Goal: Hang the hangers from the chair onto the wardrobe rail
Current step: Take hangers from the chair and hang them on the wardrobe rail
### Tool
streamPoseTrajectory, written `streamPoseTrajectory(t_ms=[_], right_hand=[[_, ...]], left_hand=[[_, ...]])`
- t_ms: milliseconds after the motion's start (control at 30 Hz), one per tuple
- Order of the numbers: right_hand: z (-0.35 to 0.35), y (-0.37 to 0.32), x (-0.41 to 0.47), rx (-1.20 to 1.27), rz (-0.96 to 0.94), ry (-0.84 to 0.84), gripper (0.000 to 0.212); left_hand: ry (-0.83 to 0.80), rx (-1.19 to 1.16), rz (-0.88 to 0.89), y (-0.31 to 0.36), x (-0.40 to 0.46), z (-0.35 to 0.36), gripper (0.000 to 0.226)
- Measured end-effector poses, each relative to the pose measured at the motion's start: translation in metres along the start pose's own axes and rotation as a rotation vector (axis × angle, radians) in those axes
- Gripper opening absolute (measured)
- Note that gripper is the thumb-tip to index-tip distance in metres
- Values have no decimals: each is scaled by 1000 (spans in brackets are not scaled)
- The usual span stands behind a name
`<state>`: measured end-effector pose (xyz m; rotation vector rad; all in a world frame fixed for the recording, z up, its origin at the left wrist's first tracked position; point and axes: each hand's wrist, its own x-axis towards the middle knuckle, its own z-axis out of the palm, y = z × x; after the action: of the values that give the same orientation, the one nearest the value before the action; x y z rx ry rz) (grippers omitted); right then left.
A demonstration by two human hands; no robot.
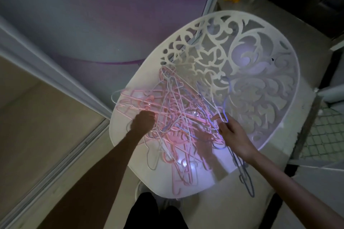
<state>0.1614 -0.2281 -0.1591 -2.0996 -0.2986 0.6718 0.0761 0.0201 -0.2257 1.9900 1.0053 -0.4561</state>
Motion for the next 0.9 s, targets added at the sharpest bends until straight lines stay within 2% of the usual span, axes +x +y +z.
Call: streamPoseTrajectory(t_ms=[67,100,133,167,233,267,300,367,467,600,700,800,900], right_hand=[[12,0,0,-10,-21,-10,20],[22,0,0,-20,-30,-11,18],[33,1,-1,-39,-36,-14,18],[47,1,-1,-45,-35,-14,19],[74,4,-1,-60,-32,-36,23],[86,4,-2,-84,-35,-47,27],[96,6,-1,-88,-33,-50,28],[107,11,-2,-58,-20,-33,23],[108,19,-6,-60,0,-7,17],[82,15,-15,-108,32,29,12],[47,2,-16,-182,11,27,27],[9,-17,-15,-103,9,21,22],[-25,-41,-21,52,105,-4,18]], left_hand=[[365,71,96,-9,-10,-8,31],[532,49,76,-15,-15,-16,35],[615,4,-3,-21,-17,-20,41],[591,-25,-116,-31,-15,-24,49],[306,-57,-310,-55,-11,-22,60],[173,-104,-333,-65,-12,-20,55],[124,-175,-315,-71,-15,-18,44],[210,-261,-239,-74,-27,-16,27],[272,-347,-136,-61,-53,-18,21],[26,-735,-6,-17,-85,-30,21],[-10,-718,108,25,-104,-38,19],[69,-585,152,59,-112,-44,27],[84,-552,148,84,-129,-58,37]])
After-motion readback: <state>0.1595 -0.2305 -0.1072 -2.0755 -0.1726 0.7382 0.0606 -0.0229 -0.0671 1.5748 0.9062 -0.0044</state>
